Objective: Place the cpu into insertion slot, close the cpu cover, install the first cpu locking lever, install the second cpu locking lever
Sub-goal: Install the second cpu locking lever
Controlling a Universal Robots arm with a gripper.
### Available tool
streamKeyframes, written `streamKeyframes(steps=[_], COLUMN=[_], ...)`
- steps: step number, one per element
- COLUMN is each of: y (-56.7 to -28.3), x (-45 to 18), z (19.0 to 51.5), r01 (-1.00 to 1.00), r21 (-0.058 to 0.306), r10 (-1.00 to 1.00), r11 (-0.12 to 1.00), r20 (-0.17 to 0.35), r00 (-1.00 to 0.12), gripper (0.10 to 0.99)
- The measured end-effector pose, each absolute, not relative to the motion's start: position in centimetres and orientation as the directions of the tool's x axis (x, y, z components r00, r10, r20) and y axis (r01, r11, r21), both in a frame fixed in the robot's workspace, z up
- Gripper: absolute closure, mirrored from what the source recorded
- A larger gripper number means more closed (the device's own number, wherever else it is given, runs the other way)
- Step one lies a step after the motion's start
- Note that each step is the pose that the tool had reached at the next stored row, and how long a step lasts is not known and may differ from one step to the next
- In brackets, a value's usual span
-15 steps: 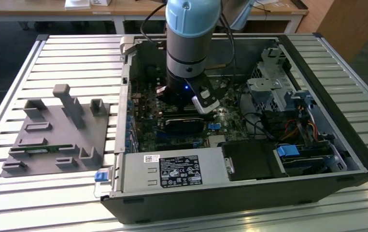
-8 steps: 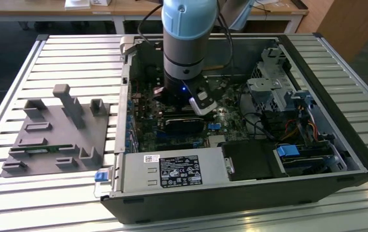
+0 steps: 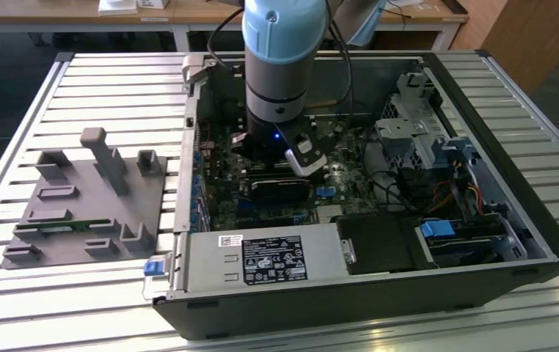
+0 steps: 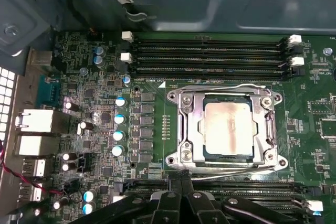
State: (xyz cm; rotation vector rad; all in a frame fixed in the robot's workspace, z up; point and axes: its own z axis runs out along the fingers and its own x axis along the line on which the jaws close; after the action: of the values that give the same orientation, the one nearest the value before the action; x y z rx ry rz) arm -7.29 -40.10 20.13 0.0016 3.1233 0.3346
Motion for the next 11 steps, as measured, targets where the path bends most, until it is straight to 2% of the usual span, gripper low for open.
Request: streamKeyframes(steps=[11], y=[-40.07], x=[-7.43], z=[19.75], r01=[0.001], r21=[0.225], r10=[0.001], r11=[0.974], r20=[-0.001], r00=[-1.000], gripper=[0.980])
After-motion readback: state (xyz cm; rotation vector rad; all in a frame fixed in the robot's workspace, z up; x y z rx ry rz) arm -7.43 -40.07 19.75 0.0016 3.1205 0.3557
